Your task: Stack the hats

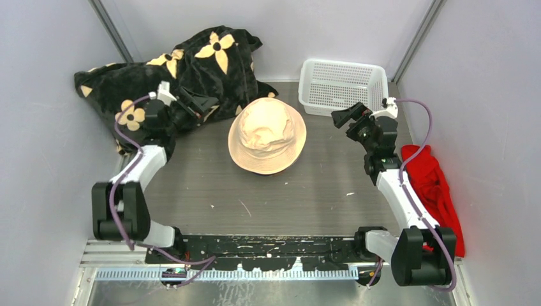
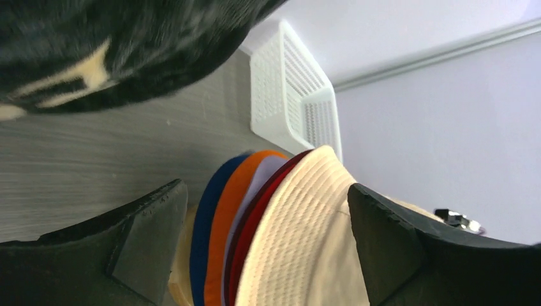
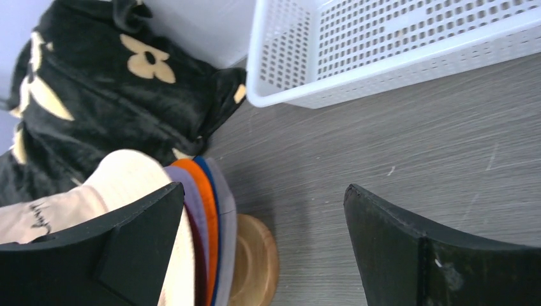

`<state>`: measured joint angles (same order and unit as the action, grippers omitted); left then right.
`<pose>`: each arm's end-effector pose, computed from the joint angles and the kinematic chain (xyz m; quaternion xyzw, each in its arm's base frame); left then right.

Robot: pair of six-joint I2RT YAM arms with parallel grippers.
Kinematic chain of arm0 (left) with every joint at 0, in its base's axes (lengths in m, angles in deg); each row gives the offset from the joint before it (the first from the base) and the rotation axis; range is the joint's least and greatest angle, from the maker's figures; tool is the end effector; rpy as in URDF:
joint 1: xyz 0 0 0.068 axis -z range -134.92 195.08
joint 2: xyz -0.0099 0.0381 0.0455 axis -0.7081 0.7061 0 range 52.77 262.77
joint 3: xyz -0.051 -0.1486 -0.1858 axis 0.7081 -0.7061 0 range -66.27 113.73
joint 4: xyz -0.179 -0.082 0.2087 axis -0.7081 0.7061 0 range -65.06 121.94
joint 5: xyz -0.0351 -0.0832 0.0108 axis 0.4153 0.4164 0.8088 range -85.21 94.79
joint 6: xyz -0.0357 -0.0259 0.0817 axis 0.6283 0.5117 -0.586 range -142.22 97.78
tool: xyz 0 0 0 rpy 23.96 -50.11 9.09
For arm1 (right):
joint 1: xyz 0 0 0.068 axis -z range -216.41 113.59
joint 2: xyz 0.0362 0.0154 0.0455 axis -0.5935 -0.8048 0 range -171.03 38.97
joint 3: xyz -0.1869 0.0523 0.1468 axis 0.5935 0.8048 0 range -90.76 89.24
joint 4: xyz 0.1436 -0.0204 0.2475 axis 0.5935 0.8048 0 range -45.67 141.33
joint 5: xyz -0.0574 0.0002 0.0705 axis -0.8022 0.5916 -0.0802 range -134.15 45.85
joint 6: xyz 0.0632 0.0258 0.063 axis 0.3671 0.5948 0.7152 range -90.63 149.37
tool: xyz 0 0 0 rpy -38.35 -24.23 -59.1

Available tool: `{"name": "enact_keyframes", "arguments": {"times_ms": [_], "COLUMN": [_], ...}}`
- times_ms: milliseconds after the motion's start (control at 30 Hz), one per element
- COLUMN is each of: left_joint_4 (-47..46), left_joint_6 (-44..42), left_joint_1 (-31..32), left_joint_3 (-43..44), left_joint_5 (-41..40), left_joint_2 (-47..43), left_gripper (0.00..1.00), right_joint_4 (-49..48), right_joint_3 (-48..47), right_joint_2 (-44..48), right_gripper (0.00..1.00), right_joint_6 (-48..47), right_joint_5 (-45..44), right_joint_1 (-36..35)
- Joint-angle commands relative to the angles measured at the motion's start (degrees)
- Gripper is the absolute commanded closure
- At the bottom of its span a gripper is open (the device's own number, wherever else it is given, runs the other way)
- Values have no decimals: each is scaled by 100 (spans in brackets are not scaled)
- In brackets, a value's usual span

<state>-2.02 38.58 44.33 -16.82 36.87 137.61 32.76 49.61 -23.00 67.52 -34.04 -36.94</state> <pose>0.3994 -0.0391 0.2161 -0.2173 0.7175 -0.4953 0.4389 0.3380 0.0178 0.2425 0.1942 0.7445 0.2745 0.5768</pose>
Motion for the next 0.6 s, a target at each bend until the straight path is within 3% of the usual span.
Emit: {"name": "enact_keyframes", "arguments": {"times_ms": [0, 567], "left_joint_4": [2209, 2496], "left_joint_6": [-1450, -1352], "left_joint_1": [-21, -21], "left_joint_3": [413, 245], "left_joint_5": [-1061, -1157], "left_joint_2": [-996, -1454], "left_gripper": [2, 0], "right_joint_4": [219, 82], "right_joint_3": [-498, -462], "right_joint_2": [-190, -403], "right_gripper": [0, 0], "right_joint_6": [-334, -281], "right_joint_5": [-567, -373], "right_joint_1": [35, 80]}}
